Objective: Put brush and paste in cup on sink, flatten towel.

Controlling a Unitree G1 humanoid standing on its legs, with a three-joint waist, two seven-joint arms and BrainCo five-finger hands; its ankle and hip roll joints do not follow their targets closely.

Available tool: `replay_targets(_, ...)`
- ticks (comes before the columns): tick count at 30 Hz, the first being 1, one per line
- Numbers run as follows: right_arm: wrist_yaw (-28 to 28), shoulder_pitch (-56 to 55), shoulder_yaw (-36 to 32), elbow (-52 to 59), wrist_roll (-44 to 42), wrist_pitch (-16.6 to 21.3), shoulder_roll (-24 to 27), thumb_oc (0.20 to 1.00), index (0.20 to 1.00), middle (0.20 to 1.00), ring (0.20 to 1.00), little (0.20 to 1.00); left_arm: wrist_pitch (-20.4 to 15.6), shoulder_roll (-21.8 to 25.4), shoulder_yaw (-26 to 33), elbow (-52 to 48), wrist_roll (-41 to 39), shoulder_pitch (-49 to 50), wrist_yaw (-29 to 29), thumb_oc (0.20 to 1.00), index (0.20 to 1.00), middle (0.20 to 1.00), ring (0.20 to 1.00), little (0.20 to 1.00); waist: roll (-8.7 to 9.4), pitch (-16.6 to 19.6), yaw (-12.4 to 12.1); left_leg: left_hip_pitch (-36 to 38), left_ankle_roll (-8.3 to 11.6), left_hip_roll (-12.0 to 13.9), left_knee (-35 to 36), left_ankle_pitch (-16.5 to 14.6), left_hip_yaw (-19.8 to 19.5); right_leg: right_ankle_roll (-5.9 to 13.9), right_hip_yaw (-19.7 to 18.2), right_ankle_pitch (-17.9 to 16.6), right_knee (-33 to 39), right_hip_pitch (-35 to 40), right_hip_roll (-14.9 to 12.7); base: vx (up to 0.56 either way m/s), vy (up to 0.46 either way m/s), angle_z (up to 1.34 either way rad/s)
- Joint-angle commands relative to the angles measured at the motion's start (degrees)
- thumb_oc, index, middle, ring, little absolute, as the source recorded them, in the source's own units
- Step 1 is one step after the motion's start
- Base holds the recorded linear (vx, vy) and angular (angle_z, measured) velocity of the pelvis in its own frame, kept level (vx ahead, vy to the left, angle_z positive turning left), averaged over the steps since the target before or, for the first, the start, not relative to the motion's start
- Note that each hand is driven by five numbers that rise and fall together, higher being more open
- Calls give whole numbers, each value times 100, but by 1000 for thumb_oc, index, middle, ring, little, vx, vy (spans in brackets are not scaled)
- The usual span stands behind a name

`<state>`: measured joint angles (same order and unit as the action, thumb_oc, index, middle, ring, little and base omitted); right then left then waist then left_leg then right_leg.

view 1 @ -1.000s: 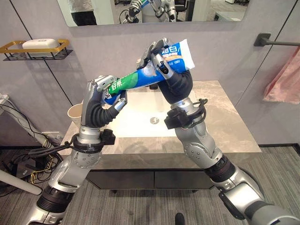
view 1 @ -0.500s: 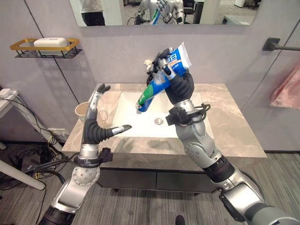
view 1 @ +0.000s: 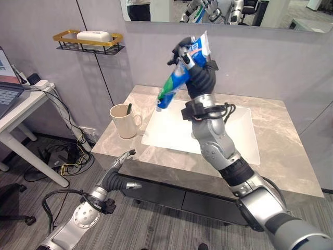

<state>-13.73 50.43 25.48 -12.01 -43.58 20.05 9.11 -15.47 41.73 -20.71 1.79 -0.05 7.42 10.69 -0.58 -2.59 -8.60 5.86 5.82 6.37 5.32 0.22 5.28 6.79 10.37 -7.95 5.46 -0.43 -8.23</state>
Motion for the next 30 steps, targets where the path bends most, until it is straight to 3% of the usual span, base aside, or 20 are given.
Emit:
replay_targets(1,-24,951,-200,-41,255,318,-147,200,200,200,200,200,-134,616,13,-327,-153,-180,-160,1000,1000,1000,1000,1000,460,-24,-53,-183,-196,-141,-32,83,-154,377,-235,-2,-46,329,-589,-7,11,11)
replay_targets(10,-30,1372,-137,-476,420,175,-268,200,200,200,200,200,-17,834,-170,365,-116,-190,-464,1000,1000,1000,1000,1000,542,-116,-309,-422,-207,-195,-32,157,-381,432,-20,-40,-46,287,-641,-3,14,15)
replay_targets(19,-125,1524,-257,-580,593,99,-196,200,200,200,200,200,82,432,33,769,-911,30,-629,1000,1000,1000,1000,1000,616,-171,-565,-697,-253,-316,-32,217,-614,496,215,-84,-46,239,-752,12,34,11)
replay_targets(30,-407,1895,-419,-690,972,110,-14,200,200,200,200,200,115,309,-158,1102,-876,-224,-694,1000,1000,1000,1000,1000,696,-230,-762,-991,-317,-552,-32,255,-926,628,520,-254,-46,223,-944,39,45,16)
